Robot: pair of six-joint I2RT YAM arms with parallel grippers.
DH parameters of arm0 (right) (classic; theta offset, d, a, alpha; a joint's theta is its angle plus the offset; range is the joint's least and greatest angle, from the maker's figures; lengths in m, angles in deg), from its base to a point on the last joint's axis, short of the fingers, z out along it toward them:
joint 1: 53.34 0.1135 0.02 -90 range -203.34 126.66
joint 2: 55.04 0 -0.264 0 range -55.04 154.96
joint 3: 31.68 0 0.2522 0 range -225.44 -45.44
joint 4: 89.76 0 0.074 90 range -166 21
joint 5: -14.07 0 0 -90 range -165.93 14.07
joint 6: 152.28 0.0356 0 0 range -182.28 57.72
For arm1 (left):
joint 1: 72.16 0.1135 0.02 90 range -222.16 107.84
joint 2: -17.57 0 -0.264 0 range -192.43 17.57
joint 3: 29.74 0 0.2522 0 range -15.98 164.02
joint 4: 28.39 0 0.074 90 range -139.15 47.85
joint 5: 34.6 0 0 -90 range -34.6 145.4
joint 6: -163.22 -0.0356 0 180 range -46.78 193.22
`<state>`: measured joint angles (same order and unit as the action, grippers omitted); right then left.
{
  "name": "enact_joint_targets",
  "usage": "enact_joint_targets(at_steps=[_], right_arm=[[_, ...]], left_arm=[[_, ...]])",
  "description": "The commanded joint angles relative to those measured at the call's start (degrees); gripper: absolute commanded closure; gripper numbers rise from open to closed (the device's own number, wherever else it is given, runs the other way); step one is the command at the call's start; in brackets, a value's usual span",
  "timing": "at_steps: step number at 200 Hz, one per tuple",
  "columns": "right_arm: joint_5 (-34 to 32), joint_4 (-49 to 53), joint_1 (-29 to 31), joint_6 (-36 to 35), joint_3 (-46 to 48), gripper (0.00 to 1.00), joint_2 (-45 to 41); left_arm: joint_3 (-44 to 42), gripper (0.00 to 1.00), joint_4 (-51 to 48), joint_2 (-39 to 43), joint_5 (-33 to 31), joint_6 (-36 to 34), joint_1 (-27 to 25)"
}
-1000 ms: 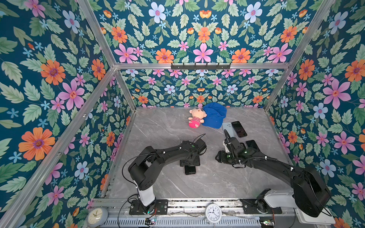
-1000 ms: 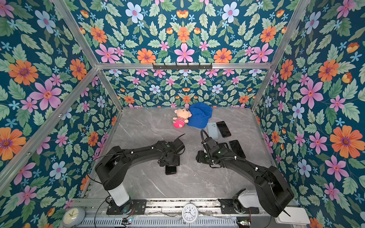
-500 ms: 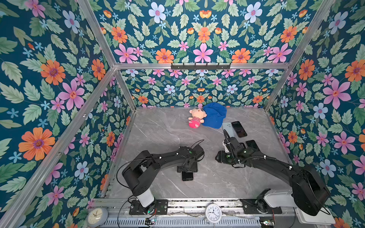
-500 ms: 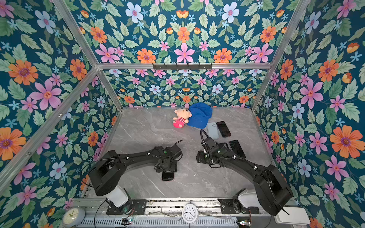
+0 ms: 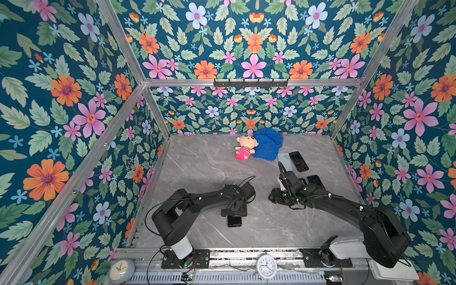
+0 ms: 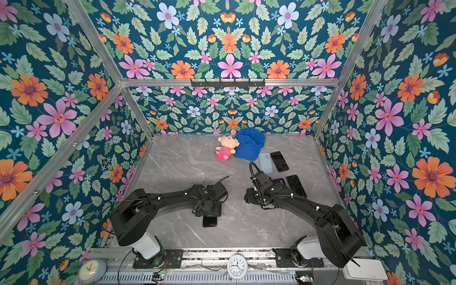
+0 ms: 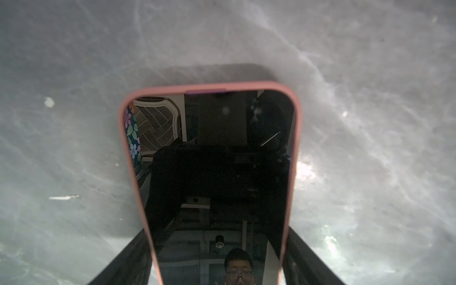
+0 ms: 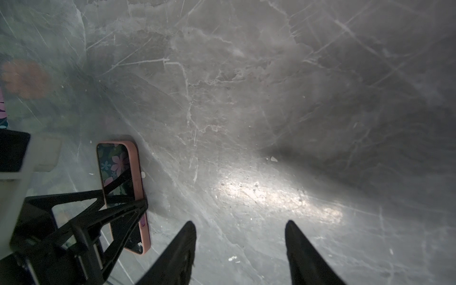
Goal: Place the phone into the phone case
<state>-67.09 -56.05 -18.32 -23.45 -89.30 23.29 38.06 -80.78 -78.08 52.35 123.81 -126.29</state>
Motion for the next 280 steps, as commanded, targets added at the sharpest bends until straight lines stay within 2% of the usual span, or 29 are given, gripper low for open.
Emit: enact_joint_targets(at_steps=[1, 30, 68, 104, 141, 196, 251, 280], right_arm=[[-0.5, 0.9, 0.0, -0.2, -0.5, 0.42, -0.1], [-1.8, 3.0, -0.1, -1.4, -1.9, 0.41, -0.2], [-4.0, 7.5, -1.5, -5.4, -5.3, 0.37, -0.2], [-2.8, 8.6, -9.7, -11.0, -8.9, 0.37, 1.5], [-3.3, 8.0, -17.4, -17.3, -18.0, 0.48, 12.0], [-5.8, 12.8, -19.1, -22.4, -38.0, 0.57, 34.9], [-7.1, 15.5, -19.8, -23.9, -46.6, 0.67, 43.6], [-7.2, 16.6, -19.8, -23.8, -48.2, 0.77, 44.9]], left_arm=[[-0.1, 0.13, -1.4, 0.0, -0.9, -0.7, -0.3], [1.0, 0.01, -2.4, 0.8, -2.0, -1.0, -0.3], [3.6, 0.00, -2.6, 2.3, -2.1, -2.0, -0.3], [9.6, 0.01, -2.1, 1.8, -2.2, -5.5, -0.1], [14.7, 0.05, 2.4, -1.7, 1.5, -10.3, 2.1], [16.9, 0.07, 7.8, -4.4, 8.9, -14.2, 9.0], [15.9, 0.07, 8.5, -5.6, 11.7, -16.1, 12.0], [15.4, 0.08, 9.6, -6.1, 13.2, -16.1, 12.5]])
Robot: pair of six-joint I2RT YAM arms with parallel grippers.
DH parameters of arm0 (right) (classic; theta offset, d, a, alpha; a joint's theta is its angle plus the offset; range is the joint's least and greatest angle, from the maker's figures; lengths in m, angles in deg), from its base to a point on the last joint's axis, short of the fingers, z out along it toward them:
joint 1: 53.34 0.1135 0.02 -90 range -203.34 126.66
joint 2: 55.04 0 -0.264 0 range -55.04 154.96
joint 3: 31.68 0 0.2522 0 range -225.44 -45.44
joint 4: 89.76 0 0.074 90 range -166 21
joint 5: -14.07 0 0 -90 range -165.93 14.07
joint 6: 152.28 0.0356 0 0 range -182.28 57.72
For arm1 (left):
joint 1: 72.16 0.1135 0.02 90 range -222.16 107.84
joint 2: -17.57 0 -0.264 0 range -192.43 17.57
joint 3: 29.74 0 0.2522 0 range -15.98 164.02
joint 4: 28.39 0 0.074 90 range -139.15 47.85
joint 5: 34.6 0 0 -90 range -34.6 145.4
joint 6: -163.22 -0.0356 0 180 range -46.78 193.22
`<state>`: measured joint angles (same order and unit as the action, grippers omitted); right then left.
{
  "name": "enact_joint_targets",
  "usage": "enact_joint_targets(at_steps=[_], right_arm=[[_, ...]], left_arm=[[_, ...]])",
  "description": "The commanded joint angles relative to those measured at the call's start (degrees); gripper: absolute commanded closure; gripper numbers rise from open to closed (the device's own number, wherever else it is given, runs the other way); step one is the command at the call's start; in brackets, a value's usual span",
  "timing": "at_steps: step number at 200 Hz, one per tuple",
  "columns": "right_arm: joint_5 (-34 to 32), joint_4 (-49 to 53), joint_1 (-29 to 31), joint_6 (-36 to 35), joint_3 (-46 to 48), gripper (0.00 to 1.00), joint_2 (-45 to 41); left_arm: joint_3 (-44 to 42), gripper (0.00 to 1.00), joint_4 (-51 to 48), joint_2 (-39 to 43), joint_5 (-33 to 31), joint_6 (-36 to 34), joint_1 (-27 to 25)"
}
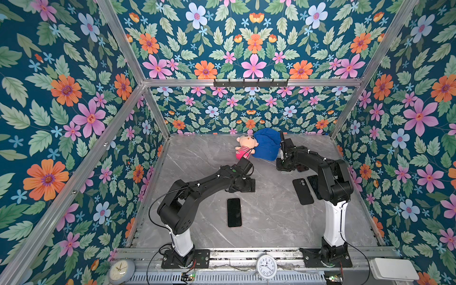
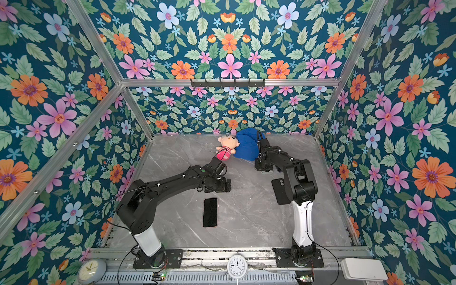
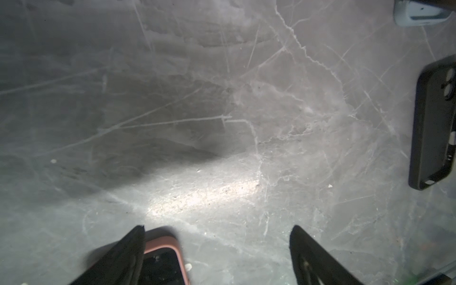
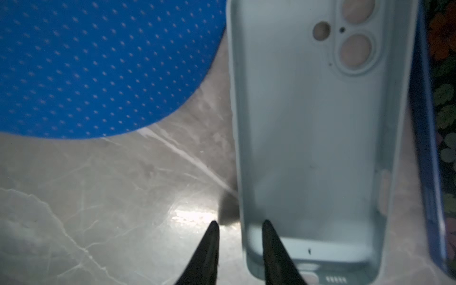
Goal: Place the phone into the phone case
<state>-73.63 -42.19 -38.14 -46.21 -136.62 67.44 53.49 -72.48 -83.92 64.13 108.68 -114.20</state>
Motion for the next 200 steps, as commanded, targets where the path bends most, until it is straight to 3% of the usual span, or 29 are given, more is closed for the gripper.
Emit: enact_joint_targets(at_steps=[1, 23, 67, 140, 200], right_arm=[[-0.6, 2.8, 0.0, -1.1, -0.9, 0.78, 0.7], [-0.4, 4.0, 0.1, -0.6, -1.4, 0.90, 0.8], [0.6, 7.2, 0.3, 0.8, -1.5, 1.00, 0.7], [-1.1, 7.4, 6.4, 6.7, 9.8, 1.00, -11.7], [1.6, 4.3, 17.3, 15.4, 21.0, 1.00, -23.1]], left_arm=[[0.0, 0.08, 1.3, -0.3, 1.5, -1.1, 0.4], [0.1, 0.08, 1.3, -0.4, 1.6, -1.4, 0.8], [0.1, 0.08, 1.2, -0.6, 1.5, -2.0, 1.2], [-3.5, 0.08, 3.5, 2.4, 1.6, -0.6, 1.3], [-7.5, 0.08, 4.0, 5.8, 0.9, -0.3, 1.5]])
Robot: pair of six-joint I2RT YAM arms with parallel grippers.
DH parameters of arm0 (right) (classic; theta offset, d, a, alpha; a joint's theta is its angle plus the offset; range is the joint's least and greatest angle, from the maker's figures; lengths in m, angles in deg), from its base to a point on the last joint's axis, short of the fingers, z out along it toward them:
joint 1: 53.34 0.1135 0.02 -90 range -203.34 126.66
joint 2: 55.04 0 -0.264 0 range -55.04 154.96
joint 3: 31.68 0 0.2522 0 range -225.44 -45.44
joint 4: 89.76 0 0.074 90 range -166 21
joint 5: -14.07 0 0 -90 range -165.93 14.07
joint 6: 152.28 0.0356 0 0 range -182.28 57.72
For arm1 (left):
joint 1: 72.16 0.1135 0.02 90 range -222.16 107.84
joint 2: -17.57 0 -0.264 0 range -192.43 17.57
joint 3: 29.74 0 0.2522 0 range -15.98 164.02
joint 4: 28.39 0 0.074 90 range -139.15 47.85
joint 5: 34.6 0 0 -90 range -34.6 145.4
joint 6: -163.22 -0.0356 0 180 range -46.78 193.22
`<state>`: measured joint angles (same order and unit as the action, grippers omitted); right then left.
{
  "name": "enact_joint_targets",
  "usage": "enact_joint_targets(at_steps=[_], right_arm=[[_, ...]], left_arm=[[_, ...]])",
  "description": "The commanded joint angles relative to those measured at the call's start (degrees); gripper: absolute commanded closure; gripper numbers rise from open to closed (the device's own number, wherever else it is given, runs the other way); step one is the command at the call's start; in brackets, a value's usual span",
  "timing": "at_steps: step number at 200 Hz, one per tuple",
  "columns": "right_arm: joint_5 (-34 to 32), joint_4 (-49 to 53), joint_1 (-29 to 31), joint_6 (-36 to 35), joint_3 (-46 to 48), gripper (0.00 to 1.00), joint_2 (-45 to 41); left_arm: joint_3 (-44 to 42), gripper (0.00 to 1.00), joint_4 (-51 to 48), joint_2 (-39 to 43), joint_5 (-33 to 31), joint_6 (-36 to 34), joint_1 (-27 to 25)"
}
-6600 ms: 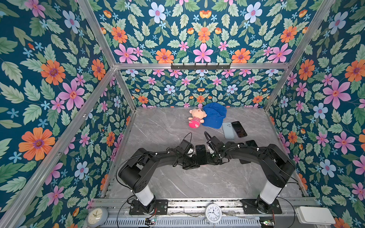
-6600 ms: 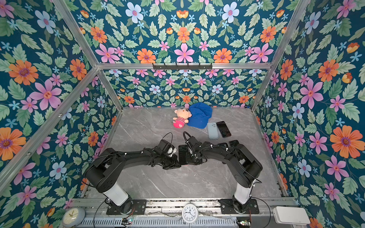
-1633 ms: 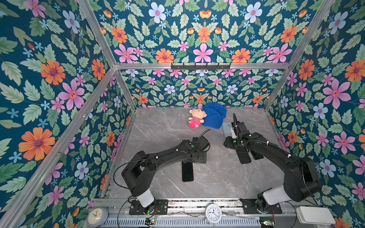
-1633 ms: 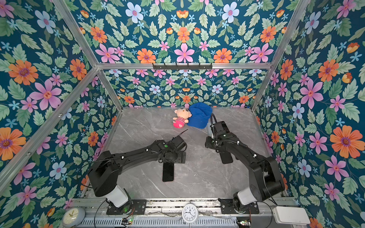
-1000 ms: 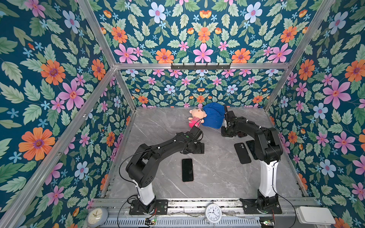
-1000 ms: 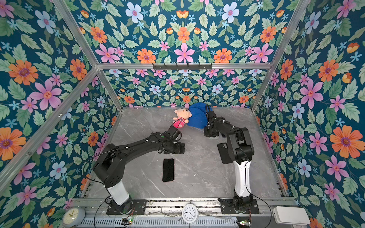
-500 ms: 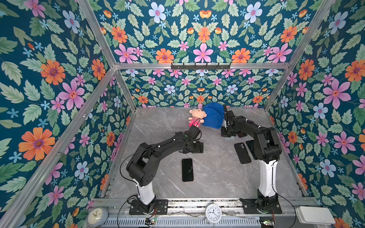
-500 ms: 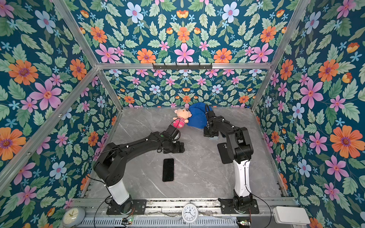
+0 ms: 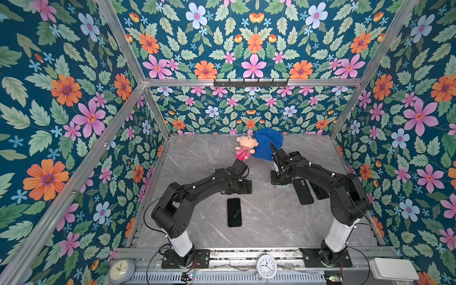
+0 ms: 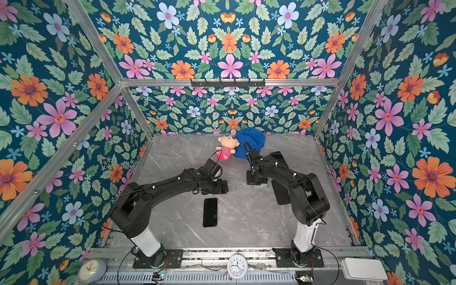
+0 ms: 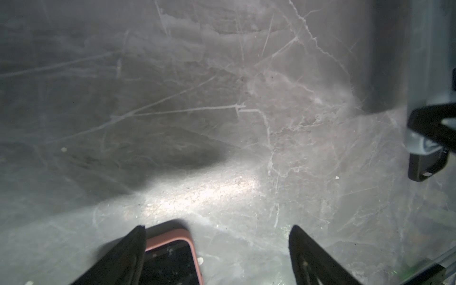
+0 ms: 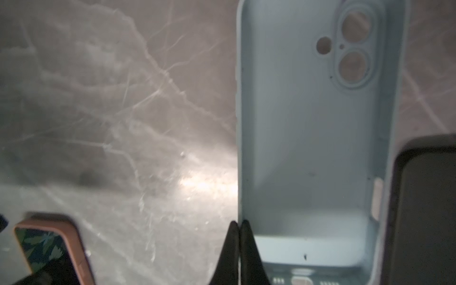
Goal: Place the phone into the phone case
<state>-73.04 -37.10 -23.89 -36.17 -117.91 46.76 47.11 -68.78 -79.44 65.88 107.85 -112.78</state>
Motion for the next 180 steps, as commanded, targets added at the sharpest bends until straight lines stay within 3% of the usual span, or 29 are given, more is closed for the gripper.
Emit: enact_joint_targets(at_steps=[1, 62, 180], right_arm=[[1.0, -0.8, 3.3, 5.5, 2.5, 1.00, -2.5], [0.7, -4.1, 15.4, 17.2, 6.6, 0.98, -4.4], [5.5, -10.7, 17.6, 21.9, 10.6, 0.89, -0.2]], left_arm=[[-1.2, 0.08, 0.4, 1.4, -0.9, 0.5, 0.2], [-4.6, 0.08, 2.0, 4.1, -0.8, 1.8, 0.2], [-5.9, 0.08, 1.8, 4.9, -1.5, 1.7, 0.3]])
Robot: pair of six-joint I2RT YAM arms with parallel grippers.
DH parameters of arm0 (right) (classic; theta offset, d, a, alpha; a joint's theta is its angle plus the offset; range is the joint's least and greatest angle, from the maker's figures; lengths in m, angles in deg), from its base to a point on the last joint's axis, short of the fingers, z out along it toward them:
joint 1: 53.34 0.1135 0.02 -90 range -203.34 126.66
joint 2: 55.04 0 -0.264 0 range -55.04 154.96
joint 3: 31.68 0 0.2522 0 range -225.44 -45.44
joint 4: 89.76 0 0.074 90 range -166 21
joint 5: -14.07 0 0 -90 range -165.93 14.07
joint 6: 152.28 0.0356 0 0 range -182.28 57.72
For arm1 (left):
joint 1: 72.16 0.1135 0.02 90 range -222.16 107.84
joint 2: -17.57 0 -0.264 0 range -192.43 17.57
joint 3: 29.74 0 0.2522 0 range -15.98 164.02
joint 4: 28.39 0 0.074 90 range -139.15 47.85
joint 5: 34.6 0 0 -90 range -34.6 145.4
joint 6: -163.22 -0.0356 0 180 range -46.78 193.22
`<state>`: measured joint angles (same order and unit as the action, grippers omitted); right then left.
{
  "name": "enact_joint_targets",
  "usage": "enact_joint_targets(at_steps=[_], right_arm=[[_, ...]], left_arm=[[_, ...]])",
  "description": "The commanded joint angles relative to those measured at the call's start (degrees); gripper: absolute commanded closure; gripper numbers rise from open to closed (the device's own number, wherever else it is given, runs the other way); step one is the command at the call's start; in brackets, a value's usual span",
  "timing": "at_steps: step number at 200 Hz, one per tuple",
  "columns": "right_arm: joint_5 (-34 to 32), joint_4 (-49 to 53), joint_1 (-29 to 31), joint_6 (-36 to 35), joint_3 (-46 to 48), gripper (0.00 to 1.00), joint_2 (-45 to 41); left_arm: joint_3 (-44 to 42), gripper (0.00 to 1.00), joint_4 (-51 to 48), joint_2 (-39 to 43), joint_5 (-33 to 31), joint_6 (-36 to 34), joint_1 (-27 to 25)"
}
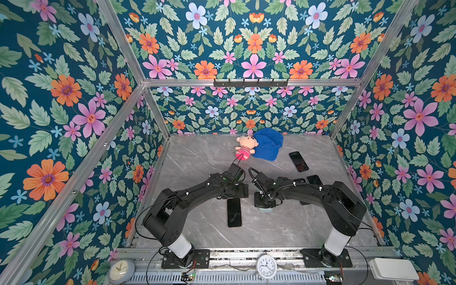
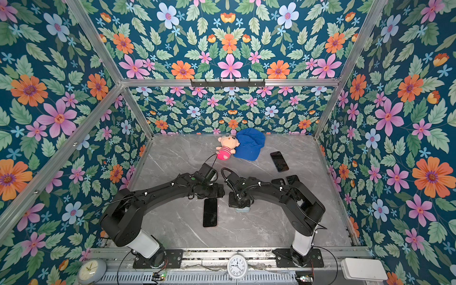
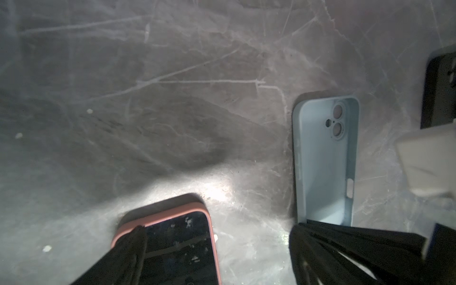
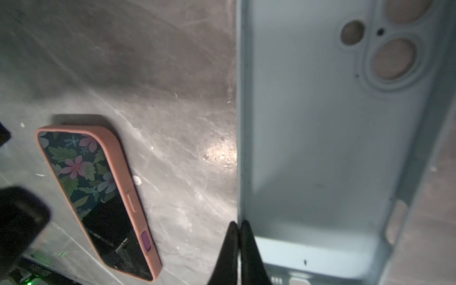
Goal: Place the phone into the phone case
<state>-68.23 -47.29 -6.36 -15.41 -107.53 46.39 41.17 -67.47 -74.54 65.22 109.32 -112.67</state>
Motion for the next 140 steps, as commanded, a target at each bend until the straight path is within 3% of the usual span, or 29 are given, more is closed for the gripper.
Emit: enact_joint_targets(at_steps=[1, 57, 88, 95, 140], right_arm=[[0.7, -0.6, 0.1, 1.1, 0.2, 0.89, 0.2], [-0.7, 1.1, 0.1, 0.1, 0.3, 0.77, -0.8], [-6.1, 7.8, -0.7, -6.2, -2.0, 0.66, -5.3], [-5.6, 8.4, -1.9, -9.0, -2.2, 0.61, -5.8], [-6.0, 11.4, -16.4, -25.2, -3.8, 0.50, -13.5]], left_arm=[[0.0, 0.08, 0.5, 0.0, -0.9, 0.2, 0.1], [-0.4, 0.08, 0.9, -0.1, -1.3, 0.2, 0.1], [0.6, 0.08, 2.8, -0.9, 1.1, 0.2, 0.1], [1.3, 0.09, 3.2, -1.5, 1.7, 0.1, 0.1], [8.9, 0.09, 2.9, -5.2, 4.2, -2.3, 0.1]])
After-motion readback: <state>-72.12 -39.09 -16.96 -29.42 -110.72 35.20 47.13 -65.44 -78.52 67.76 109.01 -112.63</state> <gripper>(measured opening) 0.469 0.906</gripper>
